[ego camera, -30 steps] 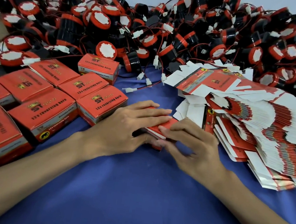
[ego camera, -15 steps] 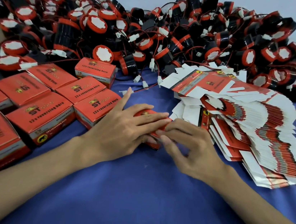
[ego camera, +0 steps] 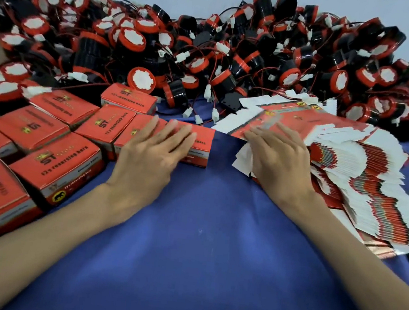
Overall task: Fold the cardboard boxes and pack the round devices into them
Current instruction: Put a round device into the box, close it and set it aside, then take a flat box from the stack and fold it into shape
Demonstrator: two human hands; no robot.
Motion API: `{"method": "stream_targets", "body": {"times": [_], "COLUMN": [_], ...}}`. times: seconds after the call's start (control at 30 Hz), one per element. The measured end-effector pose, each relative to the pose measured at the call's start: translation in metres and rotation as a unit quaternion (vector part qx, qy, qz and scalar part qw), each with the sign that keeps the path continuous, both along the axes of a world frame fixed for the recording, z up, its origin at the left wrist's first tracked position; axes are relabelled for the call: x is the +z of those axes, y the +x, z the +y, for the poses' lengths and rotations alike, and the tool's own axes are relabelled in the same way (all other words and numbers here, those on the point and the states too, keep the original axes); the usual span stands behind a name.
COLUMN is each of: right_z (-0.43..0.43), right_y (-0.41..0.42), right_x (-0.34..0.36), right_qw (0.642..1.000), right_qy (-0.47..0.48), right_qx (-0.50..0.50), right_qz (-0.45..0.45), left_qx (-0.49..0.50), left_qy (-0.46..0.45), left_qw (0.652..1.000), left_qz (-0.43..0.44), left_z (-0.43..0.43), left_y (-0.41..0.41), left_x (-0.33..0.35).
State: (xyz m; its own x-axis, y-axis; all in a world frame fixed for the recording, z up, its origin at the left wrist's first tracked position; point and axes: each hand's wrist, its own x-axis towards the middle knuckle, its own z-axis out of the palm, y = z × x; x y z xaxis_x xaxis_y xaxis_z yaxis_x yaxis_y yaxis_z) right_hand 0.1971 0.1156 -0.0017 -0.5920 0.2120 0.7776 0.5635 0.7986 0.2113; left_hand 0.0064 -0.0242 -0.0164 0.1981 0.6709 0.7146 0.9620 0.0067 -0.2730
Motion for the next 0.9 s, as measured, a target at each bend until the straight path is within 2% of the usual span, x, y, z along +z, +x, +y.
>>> {"method": "stream_targets", "body": {"times": [0.1,0.13,0.17,0.2,0.23,0.27,0.3,0.33,0.4,0.43,0.53,0.6,0.7,0.83,0.9], "right_z": [-0.012,-0.016,-0.020,-0.024,-0.028,-0.032,-0.036,-0.039,-0.044,-0.045,-0.049,-0.055,-0.070,-0.087,-0.090], "right_y": [0.014,0.018,0.020,0.022,0.023,0.024,0.023,0.022,0.019,0.019,0.022,0.021,0.012,0.001,0.000], "right_x": [-0.003,-0.002,-0.001,-0.002,-0.003,-0.006,-0.008,-0.011,-0.013,-0.012,-0.009,-0.007,-0.004,-0.008,-0.007], "right_qw": [0.982,0.970,0.959,0.951,0.946,0.941,0.936,0.932,0.929,0.927,0.916,0.906,0.878,0.870,0.864], "right_qy": [-0.008,-0.035,-0.058,-0.064,-0.065,-0.067,-0.079,-0.102,-0.172,-0.210,-0.318,-0.378,-0.444,-0.461,-0.464], "right_qx": [0.127,0.147,0.170,0.201,0.239,0.278,0.312,0.330,0.326,0.310,0.238,0.191,0.175,0.176,0.189], "right_qz": [0.143,0.190,0.219,0.226,0.210,0.179,0.145,0.110,0.038,0.006,-0.055,-0.021,0.021,0.012,0.039], "left_qx": [-0.064,-0.097,-0.134,-0.171,-0.211,-0.243,-0.264,-0.276,-0.258,-0.232,-0.192,-0.221,-0.294,-0.333,-0.352], "left_qy": [0.019,0.018,-0.004,-0.046,-0.101,-0.150,-0.179,-0.192,-0.162,-0.136,-0.099,-0.137,-0.221,-0.264,-0.273], "left_qw": [0.983,0.959,0.914,0.833,0.722,0.608,0.532,0.491,0.473,0.486,0.552,0.586,0.664,0.654,0.633], "left_qz": [-0.171,-0.264,-0.382,-0.524,-0.652,-0.740,-0.784,-0.804,-0.827,-0.832,-0.805,-0.768,-0.651,-0.626,-0.633], "left_z": [-0.009,-0.010,-0.012,-0.012,-0.012,-0.011,-0.010,-0.010,-0.007,-0.006,-0.005,-0.007,-0.015,-0.016,-0.018], "left_y": [0.014,0.022,0.029,0.035,0.039,0.039,0.038,0.037,0.037,0.036,0.032,0.031,0.038,0.039,0.039], "left_x": [0.008,0.011,0.014,0.018,0.021,0.021,0.019,0.017,0.010,0.007,0.001,0.000,0.006,0.008,0.010]}}
